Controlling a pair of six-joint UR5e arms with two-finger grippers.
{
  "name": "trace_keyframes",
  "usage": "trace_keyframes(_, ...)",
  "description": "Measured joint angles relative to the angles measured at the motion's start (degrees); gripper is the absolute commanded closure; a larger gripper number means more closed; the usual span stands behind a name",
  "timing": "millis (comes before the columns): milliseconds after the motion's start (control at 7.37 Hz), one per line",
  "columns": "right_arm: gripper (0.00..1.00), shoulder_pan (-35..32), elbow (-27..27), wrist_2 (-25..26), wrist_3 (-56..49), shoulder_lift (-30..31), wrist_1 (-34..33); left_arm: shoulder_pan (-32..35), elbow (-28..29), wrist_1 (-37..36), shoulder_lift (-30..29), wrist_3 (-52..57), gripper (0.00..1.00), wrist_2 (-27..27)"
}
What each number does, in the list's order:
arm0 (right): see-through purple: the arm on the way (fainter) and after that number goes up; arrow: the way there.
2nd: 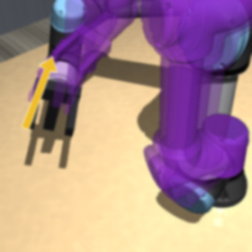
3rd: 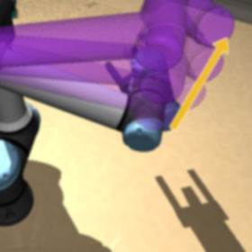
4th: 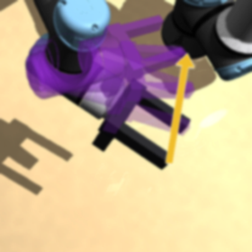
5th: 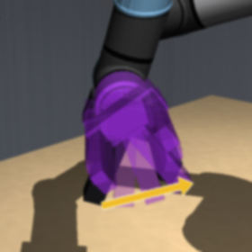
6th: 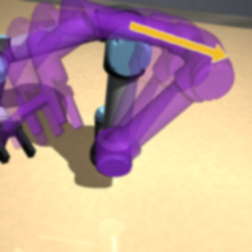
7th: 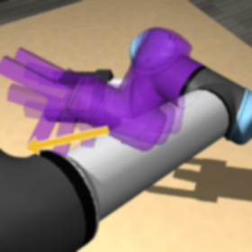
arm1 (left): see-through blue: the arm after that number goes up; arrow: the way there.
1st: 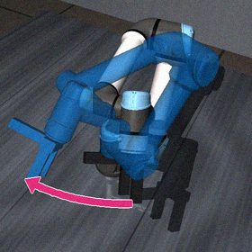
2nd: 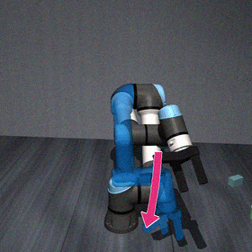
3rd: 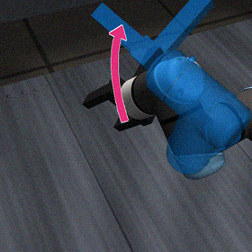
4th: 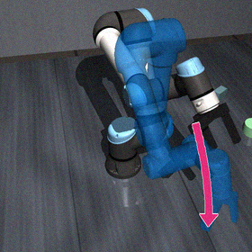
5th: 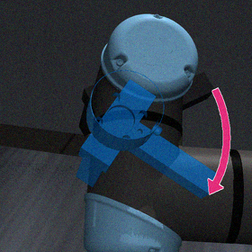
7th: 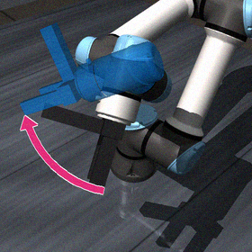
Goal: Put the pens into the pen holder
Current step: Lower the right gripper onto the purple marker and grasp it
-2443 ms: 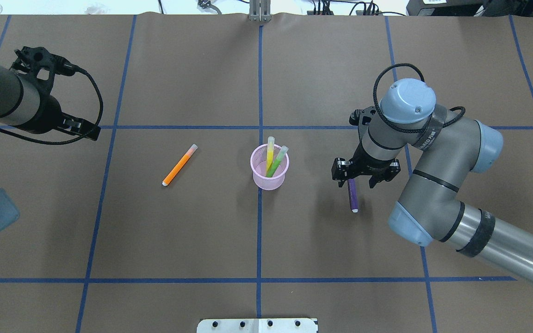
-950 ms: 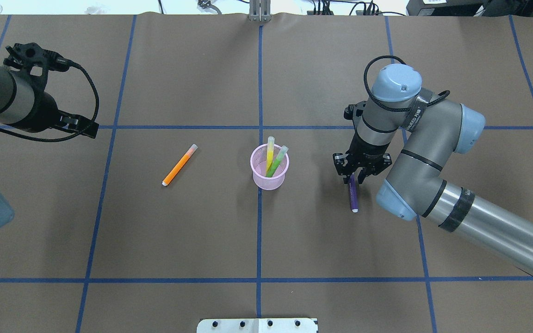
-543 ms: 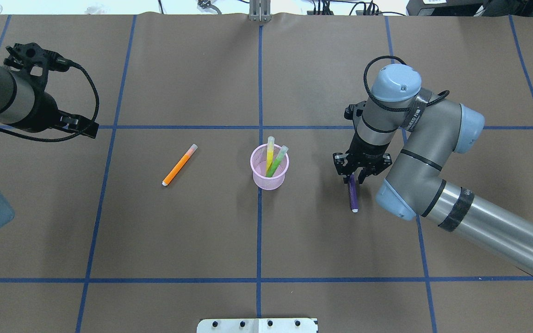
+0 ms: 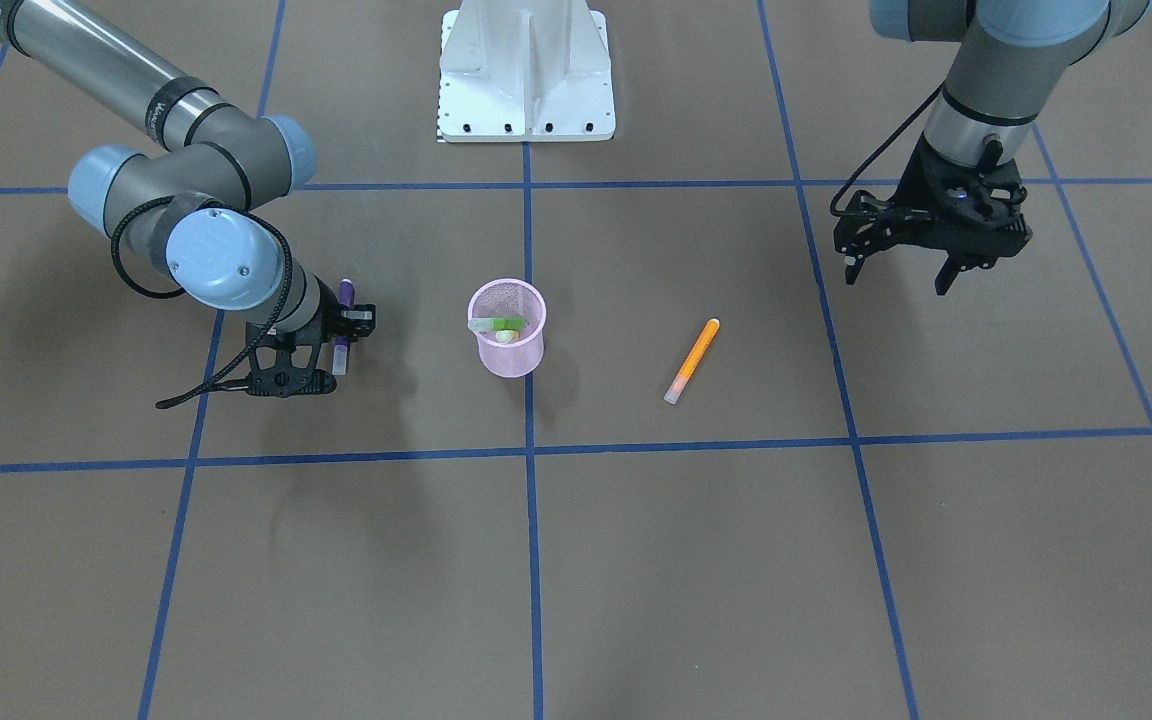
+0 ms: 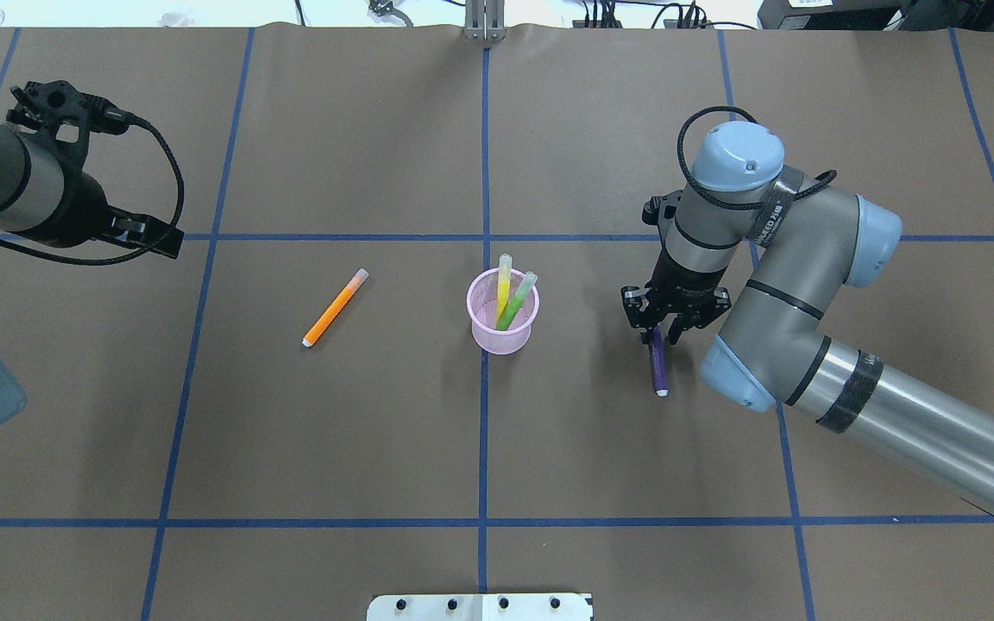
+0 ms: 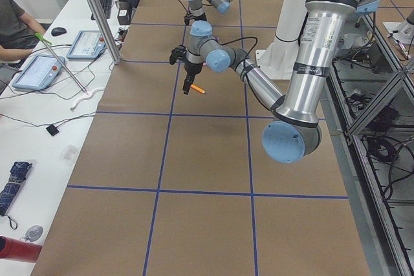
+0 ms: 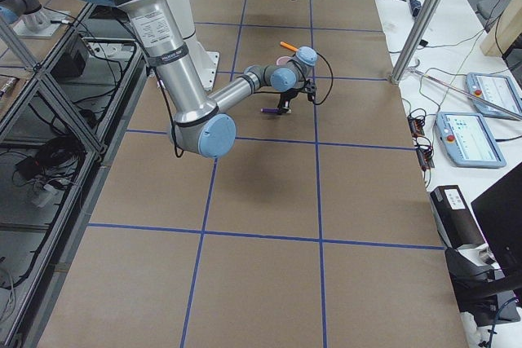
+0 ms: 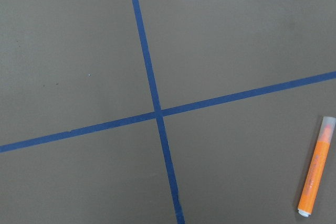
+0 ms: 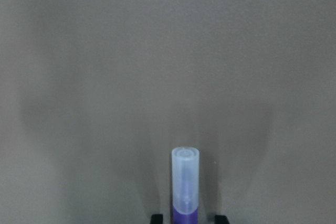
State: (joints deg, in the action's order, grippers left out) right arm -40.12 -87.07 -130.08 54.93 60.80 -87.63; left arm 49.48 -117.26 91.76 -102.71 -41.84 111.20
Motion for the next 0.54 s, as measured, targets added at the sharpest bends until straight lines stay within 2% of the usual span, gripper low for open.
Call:
trace_keyframes(136,0.58,0.05,0.11,0.02,0.0,-0.03,0.01,0.0,-0.04,0.0,0.01,0.0,0.01,0.04)
trace_keyframes(271,0.76,0.12,0.22,0.06,0.0,-0.11,0.05,0.0,-0.06,0.0,0.0,0.0,0.01,0.06)
trace_keyframes(407,1.0,0.17,0.33,0.07,0.0,-0.2,0.06,0.0,-0.1,0.0,-0.02,0.0,0.01,0.07)
trace_keyframes(543,1.0,0.19,0.41,0.07,-0.04,-0.27,0.05,0.0,-0.22,0.0,-0.02,0.0,0.01,0.07)
